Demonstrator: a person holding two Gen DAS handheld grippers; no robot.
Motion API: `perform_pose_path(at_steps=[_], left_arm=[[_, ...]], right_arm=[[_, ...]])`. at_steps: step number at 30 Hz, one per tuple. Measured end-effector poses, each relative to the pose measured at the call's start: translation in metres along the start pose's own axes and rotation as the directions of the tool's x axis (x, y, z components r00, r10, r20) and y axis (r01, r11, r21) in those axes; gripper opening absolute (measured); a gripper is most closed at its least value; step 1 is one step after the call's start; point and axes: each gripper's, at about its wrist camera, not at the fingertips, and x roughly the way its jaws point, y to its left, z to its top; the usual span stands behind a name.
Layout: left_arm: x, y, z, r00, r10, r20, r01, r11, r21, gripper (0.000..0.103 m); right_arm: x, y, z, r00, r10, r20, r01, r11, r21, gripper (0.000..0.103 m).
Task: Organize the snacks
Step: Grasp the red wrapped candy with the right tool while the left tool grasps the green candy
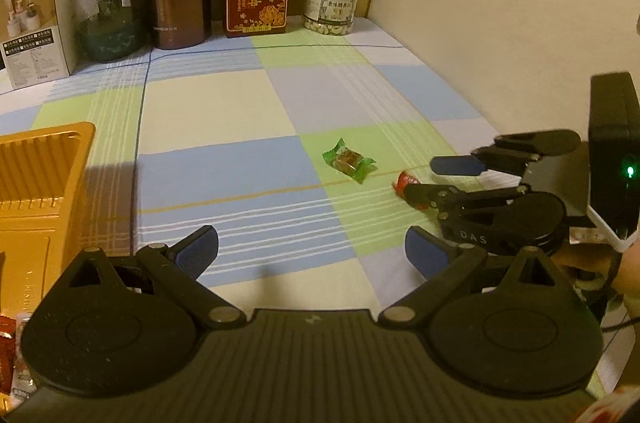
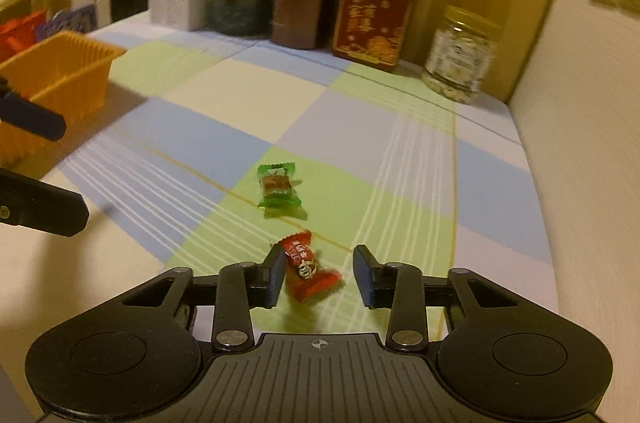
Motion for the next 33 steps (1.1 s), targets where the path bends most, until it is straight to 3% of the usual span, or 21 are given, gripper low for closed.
perform_pose_path(at_steps=[5,11,15,20,24,27,33], left_arm=[[0.009,0.0,0.001,1.0,-0.004,-0.009,0.004,1.0,-0.01,0.099],[0.021,-0.001,0.007,1.0,-0.007,-0.002,0.007,1.0,-0.029,0.099],[0.037,-0.002,0.014,1.0,0.011,0.005,-0.011,0.999,-0.054,0.097],[0.058,-0.005,0.025,1.0,-0.009,0.027,0.011,0.995,-0.099,0.085],[0.079,-0.01,0.029,0.999,-0.028,0.024,0.03,0.995,-0.093,0.073],[0.091,-0.013,0.03,0.999,-0.038,0.029,0.039,0.998,-0.044,0.068],[0.111,-0.026,0.031,0.999,-0.007,0.049,-0.001,0.985,0.172,0.068]], right_arm=[[0.012,-0.002,-0.003,0.999,0.032,-0.028,-0.033,0.999,-0.031,0.022],[0.005,-0.012,-0.011,0.999,0.047,-0.001,-0.046,0.985,0.168,0.017],[-0.006,-0.016,-0.014,1.0,-0.015,-0.017,0.019,0.957,0.29,0.017],[-0.017,-0.026,-0.018,0.996,-0.078,-0.046,0.091,0.899,0.429,0.017],[-0.022,-0.033,-0.021,0.993,-0.104,-0.055,0.117,0.87,0.478,0.017],[-0.026,-0.033,-0.024,0.993,-0.11,-0.052,0.122,0.867,0.484,0.017],[-0.033,-0.032,-0.034,0.991,-0.128,-0.038,0.13,0.862,0.49,0.016]])
